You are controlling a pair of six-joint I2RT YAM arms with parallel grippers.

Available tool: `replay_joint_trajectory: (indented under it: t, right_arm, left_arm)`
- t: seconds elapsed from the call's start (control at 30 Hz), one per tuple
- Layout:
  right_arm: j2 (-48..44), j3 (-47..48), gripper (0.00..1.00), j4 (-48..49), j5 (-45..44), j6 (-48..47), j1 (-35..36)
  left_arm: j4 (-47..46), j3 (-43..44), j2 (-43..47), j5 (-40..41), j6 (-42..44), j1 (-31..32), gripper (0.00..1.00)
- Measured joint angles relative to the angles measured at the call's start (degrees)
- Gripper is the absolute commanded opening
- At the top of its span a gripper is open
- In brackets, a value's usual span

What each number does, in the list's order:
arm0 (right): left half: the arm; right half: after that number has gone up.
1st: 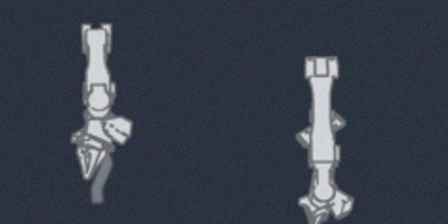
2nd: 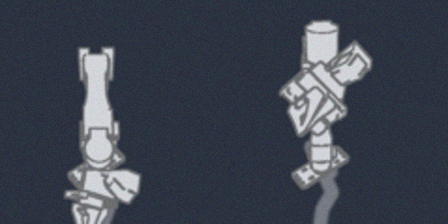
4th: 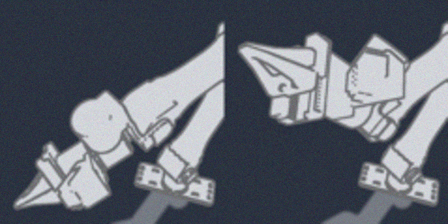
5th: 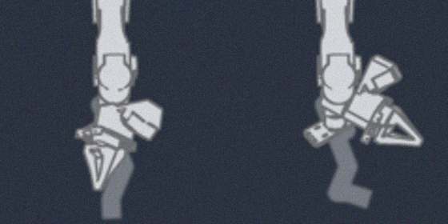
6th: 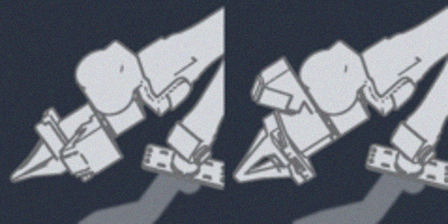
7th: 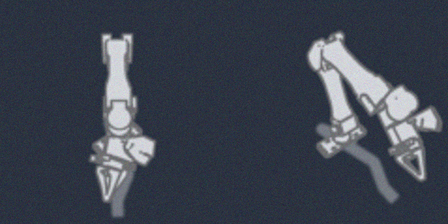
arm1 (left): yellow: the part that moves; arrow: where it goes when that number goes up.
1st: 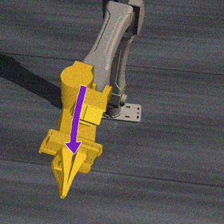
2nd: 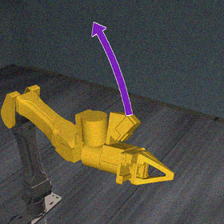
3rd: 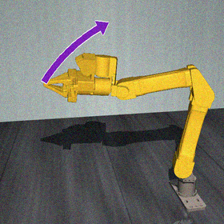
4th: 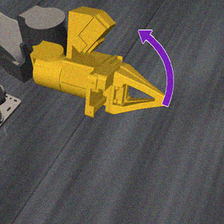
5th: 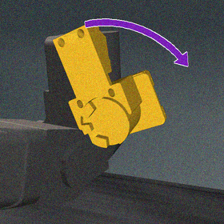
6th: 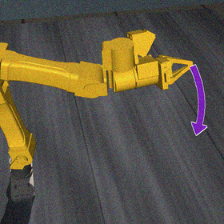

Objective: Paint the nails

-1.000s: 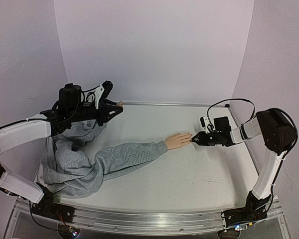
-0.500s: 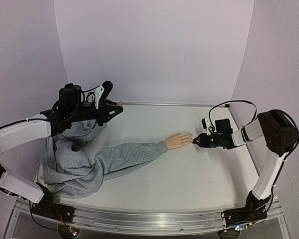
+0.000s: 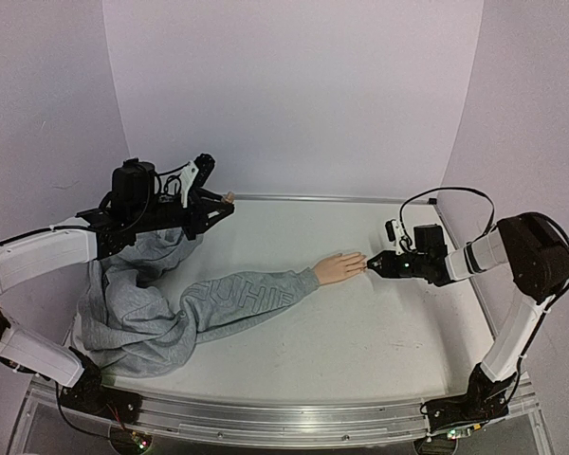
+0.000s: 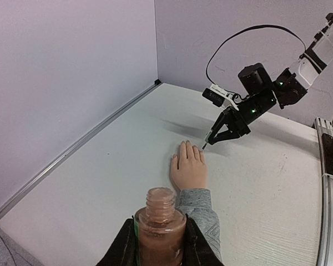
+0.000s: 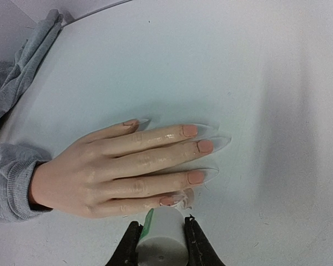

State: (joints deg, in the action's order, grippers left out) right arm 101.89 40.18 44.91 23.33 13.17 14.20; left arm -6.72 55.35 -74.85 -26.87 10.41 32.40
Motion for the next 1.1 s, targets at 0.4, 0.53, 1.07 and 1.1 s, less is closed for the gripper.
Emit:
replay_joint_trajectory:
  t: [0.4, 0.53, 1.07, 1.1]
  right_arm:
    - [1.0, 1.4, 0.00, -0.3, 0.6, -0.1, 0.0]
    - [1.9, 2.2, 0.00, -0.6, 0.8, -0.1, 0.0]
    - [2.6, 2.7, 0.00, -2.4, 0.8, -0.1, 0.4]
    - [2.6, 2.8, 0.00, -2.6, 0.8, -0.1, 0.5]
  left_arm:
    - [0.0, 0.0, 0.0, 0.0, 0.0, 0.0, 0.00]
    - [0.0, 0.0, 0.0, 0.0, 0.0, 0.0, 0.00]
    - [0.0, 0.0, 0.0, 0.0, 0.0, 0.0, 0.00]
    - [0.0, 0.0, 0.0, 0.0, 0.0, 0.0, 0.00]
